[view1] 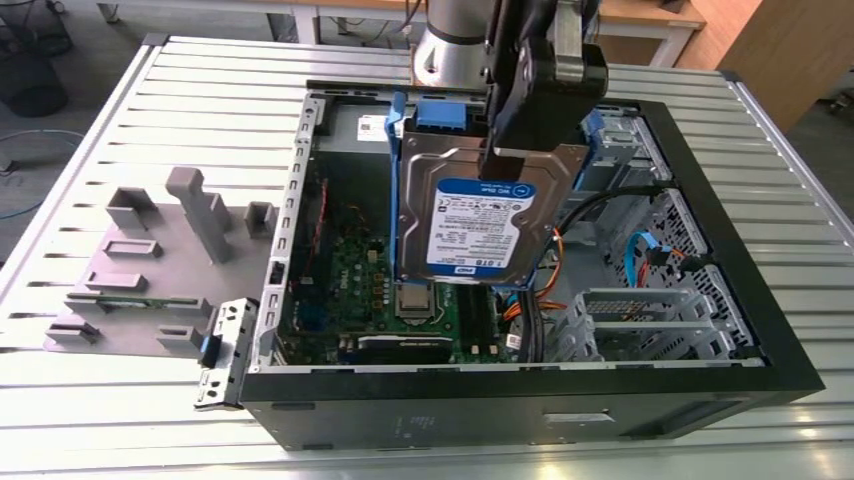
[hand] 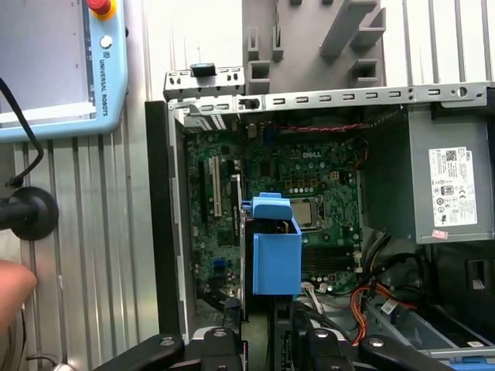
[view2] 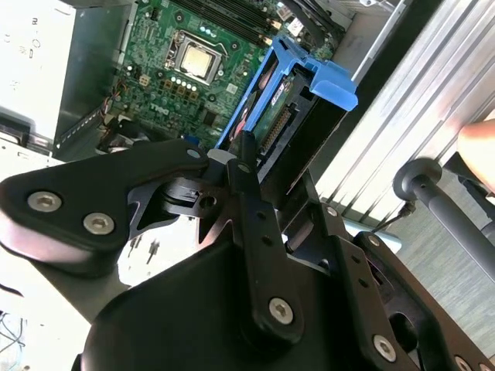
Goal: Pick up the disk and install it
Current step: 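Pick up the disk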
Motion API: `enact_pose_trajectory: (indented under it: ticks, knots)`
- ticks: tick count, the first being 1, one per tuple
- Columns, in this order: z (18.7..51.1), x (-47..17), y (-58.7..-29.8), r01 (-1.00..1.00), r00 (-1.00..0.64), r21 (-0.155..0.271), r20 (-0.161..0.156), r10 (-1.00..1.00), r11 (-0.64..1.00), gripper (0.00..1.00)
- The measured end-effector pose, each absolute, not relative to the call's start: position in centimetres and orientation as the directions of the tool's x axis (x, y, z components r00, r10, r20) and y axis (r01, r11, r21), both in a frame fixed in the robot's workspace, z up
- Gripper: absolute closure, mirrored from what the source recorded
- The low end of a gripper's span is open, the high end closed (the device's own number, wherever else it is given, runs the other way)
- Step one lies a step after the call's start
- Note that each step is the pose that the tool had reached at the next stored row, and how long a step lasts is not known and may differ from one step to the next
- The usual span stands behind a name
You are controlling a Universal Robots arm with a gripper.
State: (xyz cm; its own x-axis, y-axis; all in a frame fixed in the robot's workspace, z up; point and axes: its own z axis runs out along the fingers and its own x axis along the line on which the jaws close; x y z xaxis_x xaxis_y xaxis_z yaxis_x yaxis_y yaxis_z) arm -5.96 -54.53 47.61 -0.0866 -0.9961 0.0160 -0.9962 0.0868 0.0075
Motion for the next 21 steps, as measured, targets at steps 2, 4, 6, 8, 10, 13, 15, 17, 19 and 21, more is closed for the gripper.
enact_pose_trajectory:
  ticks: [2,4,6,8,10,13,15,17,19,21]
  knots:
    - [47.6,-5.96,-54.72,-0.996,-0.087,0.008,0.016,-0.996,0.087,0.65]
    - [47.58,-5.96,-54.9,-0.996,-0.087,0.007,0.016,-0.996,0.087,0.65]
    - [47.57,-5.96,-55.08,-0.996,-0.087,0.008,0.016,-0.996,0.087,0.65]
    - [47.57,-5.96,-55.24,-0.996,-0.087,0.008,0.016,-0.996,0.087,0.65]
    - [47.54,-5.96,-55.38,-0.996,-0.087,0.008,0.016,-0.996,0.087,0.65]
    - [47.53,-5.95,-55.43,-0.996,-0.087,0.008,0.016,-0.996,0.087,0.65]
    - [47.52,-5.95,-55.43,-0.996,-0.085,0.008,0.016,-0.996,0.085,0.65]
    - [47.49,-5.91,-55.44,-0.996,-0.084,0.008,0.016,-0.996,0.084,0.65]
    - [47.46,-5.74,-55.44,-0.996,-0.084,0.007,0.016,-0.996,0.084,0.65]
    - [47.46,-5.43,-55.43,-0.996,-0.084,0.008,0.016,-0.996,0.084,0.65]
